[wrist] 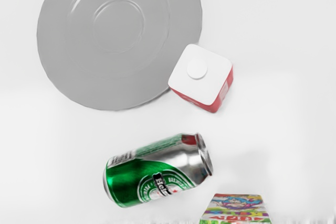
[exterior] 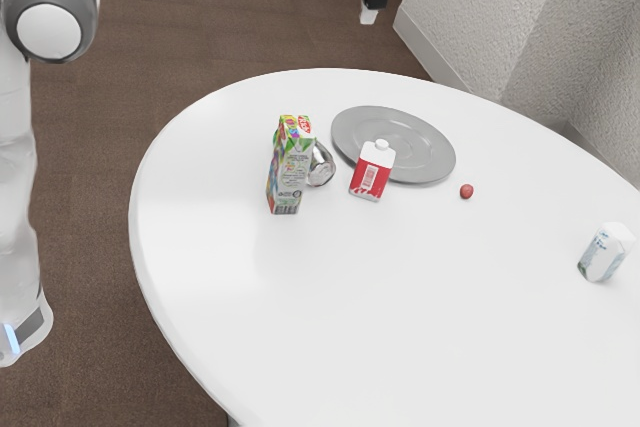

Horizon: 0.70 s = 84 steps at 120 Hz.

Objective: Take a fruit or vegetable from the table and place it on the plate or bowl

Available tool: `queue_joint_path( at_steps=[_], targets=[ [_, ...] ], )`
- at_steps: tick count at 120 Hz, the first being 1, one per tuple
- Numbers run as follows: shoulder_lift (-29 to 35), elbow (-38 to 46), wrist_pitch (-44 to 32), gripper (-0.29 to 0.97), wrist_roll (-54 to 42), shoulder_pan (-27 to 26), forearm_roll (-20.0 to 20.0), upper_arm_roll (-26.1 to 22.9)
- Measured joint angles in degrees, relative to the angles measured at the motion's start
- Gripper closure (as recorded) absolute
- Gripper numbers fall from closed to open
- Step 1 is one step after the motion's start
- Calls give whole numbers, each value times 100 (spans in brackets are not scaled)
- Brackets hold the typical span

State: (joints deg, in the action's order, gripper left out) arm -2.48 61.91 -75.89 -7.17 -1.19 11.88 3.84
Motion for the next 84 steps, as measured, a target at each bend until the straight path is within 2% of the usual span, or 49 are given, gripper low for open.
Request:
queue_joint_path(
  at_steps=[20,54,76,80,84],
  targets=[
    [-98,267,155,0,2,-669,140,30],
    [-144,875,323,0,5,-445,2,-5],
    [-720,961,-101,0,38,-716,-140,-21],
    [-734,1013,-213,0,46,-549,-168,-151],
    [-754,1061,-323,0,47,88,-174,-718]
  ],
)
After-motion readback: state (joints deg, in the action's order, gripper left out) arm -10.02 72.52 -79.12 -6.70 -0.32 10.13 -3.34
